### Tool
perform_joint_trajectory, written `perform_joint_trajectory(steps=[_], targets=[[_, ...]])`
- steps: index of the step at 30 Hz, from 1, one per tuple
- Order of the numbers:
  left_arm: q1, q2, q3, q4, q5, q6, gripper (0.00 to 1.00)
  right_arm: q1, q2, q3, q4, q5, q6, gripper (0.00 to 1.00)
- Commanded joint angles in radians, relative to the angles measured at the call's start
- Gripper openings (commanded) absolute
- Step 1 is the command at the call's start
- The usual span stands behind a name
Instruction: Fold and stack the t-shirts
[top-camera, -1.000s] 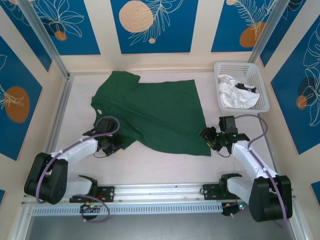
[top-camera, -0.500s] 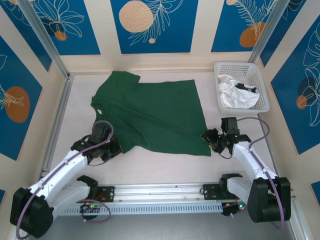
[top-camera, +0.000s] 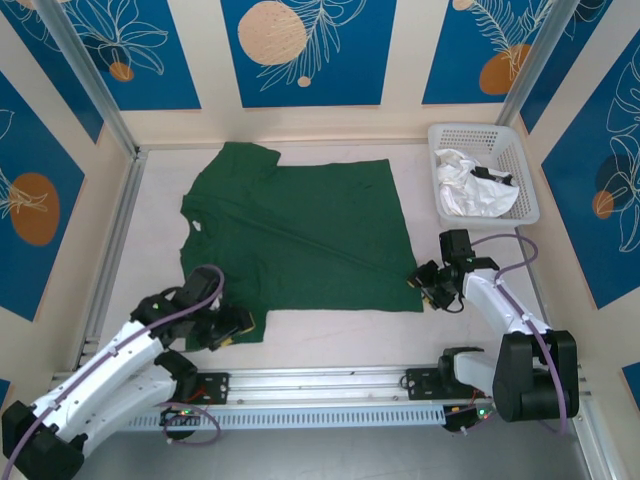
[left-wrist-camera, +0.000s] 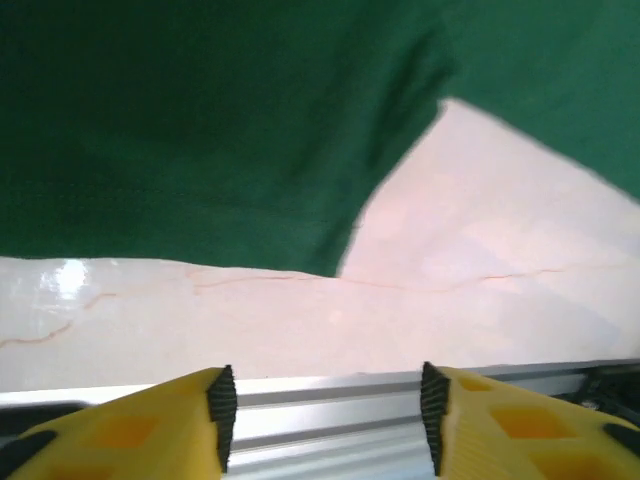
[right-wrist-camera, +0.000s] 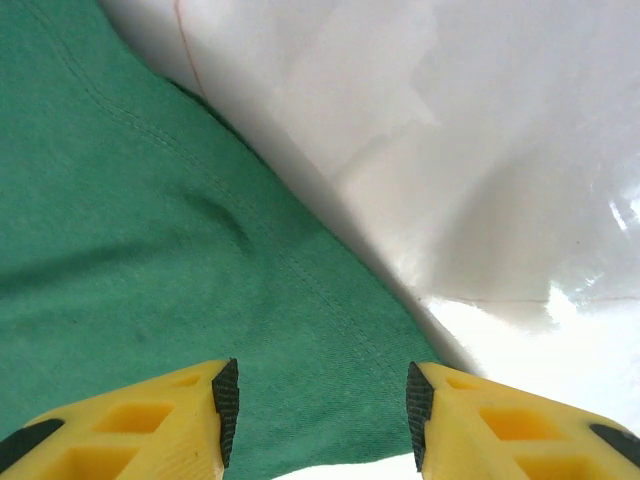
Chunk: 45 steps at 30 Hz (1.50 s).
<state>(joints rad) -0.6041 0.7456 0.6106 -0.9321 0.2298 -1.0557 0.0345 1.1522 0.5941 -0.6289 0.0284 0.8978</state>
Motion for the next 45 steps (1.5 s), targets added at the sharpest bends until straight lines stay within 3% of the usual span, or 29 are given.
perform_joint_trajectory(steps=[1,3,8,12,15,19,27,30,36,45], targets=[[-0.005,0.068,0.213,-0.084,-0.143,0.097,0.60,0.011,0.024,0.059,0.011,-0.016,-0.001,0.50],[0.008,0.150,0.305,-0.058,-0.209,0.157,0.63,0.042,0.056,0.100,0.053,-0.048,-0.017,0.50],[0.121,0.374,0.410,0.213,-0.249,0.233,0.65,0.143,0.267,0.330,0.102,-0.097,-0.093,0.50],[0.220,0.599,0.489,0.365,-0.297,0.264,0.55,0.188,0.539,0.639,0.030,-0.071,-0.152,0.46],[0.292,0.788,0.597,0.397,-0.335,0.309,0.52,0.181,0.731,0.861,-0.014,-0.064,-0.189,0.43],[0.395,1.035,0.765,0.432,-0.271,0.342,0.49,0.177,0.959,1.150,-0.081,-0.029,-0.229,0.39],[0.480,1.451,1.171,0.335,-0.225,0.432,0.46,0.162,1.370,1.700,-0.254,-0.001,-0.290,0.37],[0.488,1.537,1.268,0.298,-0.230,0.456,0.45,0.163,1.454,1.813,-0.305,0.019,-0.270,0.37],[0.492,1.720,1.493,0.207,-0.224,0.494,0.44,0.137,1.532,1.869,-0.344,0.104,-0.215,0.35],[0.495,1.997,1.918,0.084,-0.142,0.529,0.42,0.061,1.578,1.939,-0.325,0.061,-0.181,0.35]])
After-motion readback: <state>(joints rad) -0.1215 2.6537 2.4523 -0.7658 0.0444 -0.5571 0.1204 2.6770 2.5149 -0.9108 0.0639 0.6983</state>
